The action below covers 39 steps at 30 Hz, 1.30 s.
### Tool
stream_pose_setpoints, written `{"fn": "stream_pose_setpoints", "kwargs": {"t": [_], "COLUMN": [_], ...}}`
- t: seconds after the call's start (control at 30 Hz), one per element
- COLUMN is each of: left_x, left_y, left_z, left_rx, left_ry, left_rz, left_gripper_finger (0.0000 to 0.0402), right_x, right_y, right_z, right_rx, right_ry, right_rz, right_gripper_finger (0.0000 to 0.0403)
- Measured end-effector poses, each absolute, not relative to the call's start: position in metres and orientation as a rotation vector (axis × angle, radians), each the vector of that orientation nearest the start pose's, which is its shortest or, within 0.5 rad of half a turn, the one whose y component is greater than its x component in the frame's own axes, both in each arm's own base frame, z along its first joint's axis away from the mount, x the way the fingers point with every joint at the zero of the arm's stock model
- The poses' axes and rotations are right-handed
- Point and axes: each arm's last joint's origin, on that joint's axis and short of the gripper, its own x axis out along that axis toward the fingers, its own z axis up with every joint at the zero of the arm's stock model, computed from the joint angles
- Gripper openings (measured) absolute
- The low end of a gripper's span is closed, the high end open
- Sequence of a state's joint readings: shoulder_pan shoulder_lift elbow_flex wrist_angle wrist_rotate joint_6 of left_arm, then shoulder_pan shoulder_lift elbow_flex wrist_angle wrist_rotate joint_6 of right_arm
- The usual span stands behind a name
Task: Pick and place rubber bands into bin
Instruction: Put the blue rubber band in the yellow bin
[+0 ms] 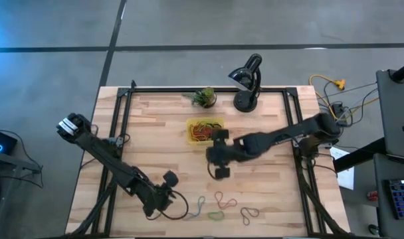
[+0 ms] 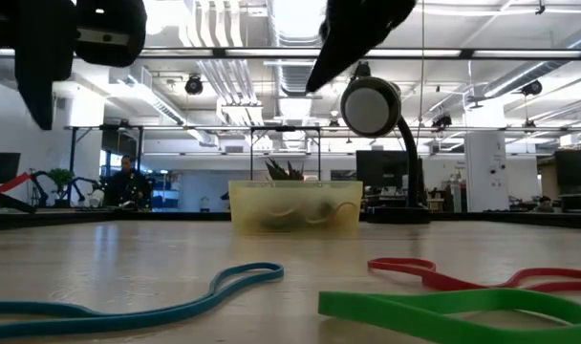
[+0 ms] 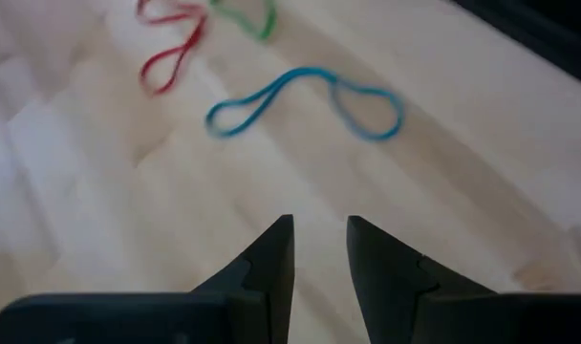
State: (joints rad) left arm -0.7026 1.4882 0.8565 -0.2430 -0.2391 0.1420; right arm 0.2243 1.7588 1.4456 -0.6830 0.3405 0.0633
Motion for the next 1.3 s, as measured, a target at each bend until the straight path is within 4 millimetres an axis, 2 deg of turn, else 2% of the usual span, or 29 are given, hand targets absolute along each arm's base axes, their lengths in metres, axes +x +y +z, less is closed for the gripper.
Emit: {"fn": "stream_pose_setpoints", "kwargs": {"t": [0.13,0.3,0.6,0.83,1.07,1.3], "left_x": [0.237,0.246,0.255,0.266,0.275,0.273], "left_y": [-0.192,-0.200,-0.210,-0.213,-0.206,-0.207], "left_z": [0.184,0.168,0.153,0.142,0.134,0.134], "left_rx": [0.540,0.525,0.470,0.414,0.321,0.295], "left_ry": [0.735,0.719,0.683,0.640,0.682,0.693], "left_rz": [-0.531,-0.529,-0.607,-0.658,-0.632,-0.694], "left_gripper_finger": [0.0083,0.0083,0.0083,0.0083,0.0086,0.0135], "right_x": [0.358,0.346,0.325,0.317,0.316,0.316], "right_y": [0.105,0.137,0.178,0.193,0.196,0.196], "right_z": [0.268,0.269,0.271,0.274,0.275,0.275], "right_rx": [-0.238,-0.299,-0.381,-0.394,-0.391,-0.391], "right_ry": [0.915,0.866,0.785,0.748,0.739,0.739], "right_rz": [-0.088,-0.128,-0.174,-0.150,-0.142,-0.142], "right_gripper_finger": [0.0124,0.0117,0.0105,0.0094,0.0084,0.0077]}}
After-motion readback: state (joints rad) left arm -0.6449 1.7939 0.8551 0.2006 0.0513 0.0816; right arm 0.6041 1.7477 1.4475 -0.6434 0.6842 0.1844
